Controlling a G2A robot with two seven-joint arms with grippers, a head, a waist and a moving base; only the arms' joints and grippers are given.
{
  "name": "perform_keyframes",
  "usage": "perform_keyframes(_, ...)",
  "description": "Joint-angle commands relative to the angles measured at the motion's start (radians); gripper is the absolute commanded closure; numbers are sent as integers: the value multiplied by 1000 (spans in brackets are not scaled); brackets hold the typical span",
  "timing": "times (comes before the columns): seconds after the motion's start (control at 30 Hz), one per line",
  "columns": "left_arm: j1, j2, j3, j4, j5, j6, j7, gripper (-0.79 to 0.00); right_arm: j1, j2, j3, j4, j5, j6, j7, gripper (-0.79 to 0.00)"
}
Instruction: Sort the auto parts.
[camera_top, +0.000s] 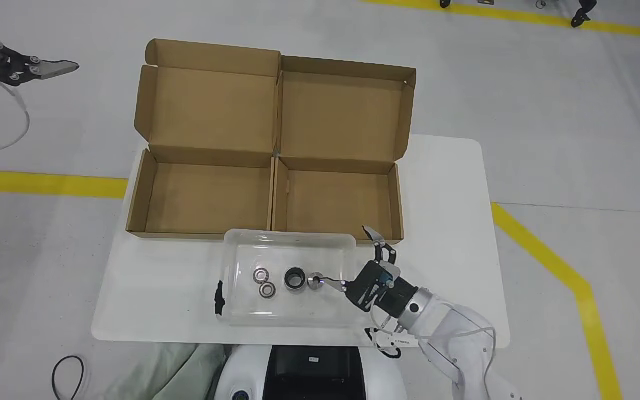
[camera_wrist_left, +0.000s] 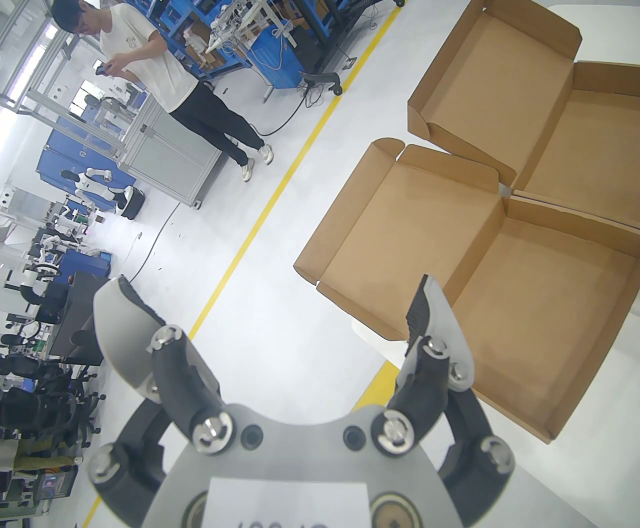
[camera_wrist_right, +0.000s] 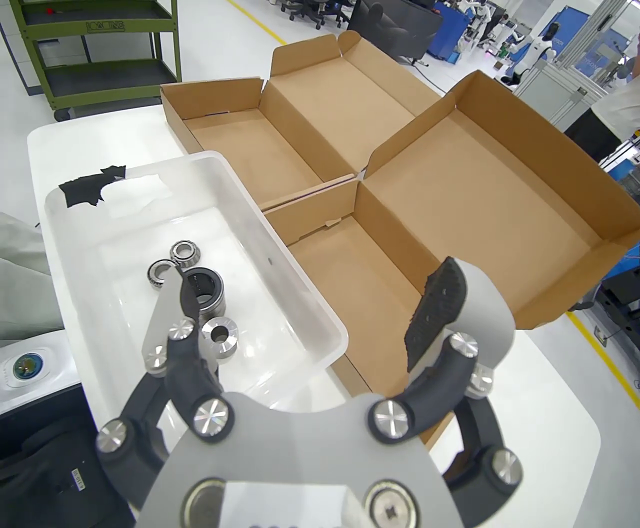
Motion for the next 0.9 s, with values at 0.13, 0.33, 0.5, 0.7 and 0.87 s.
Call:
perform_keyframes(0.13, 0, 0, 0, 0, 0, 0, 0, -785, 0, 0, 0, 0, 0, 0, 0, -785)
perform_keyframes(0.33, 0, 0, 0, 0, 0, 0, 0, -785, 0, 0, 0, 0, 0, 0, 0, -785)
perform_keyframes(0.5, 0, 0, 0, 0, 0, 0, 0, -785, 0, 0, 0, 0, 0, 0, 0, -785)
perform_keyframes(0.7, 0, 0, 0, 0, 0, 0, 0, -785, 4, 0, -4, 6, -2, -2, 3, -785)
perform_keyframes(0.87, 0, 0, 0, 0, 0, 0, 0, -785, 82, 2, -56, 60, 30, -103, 31, -785)
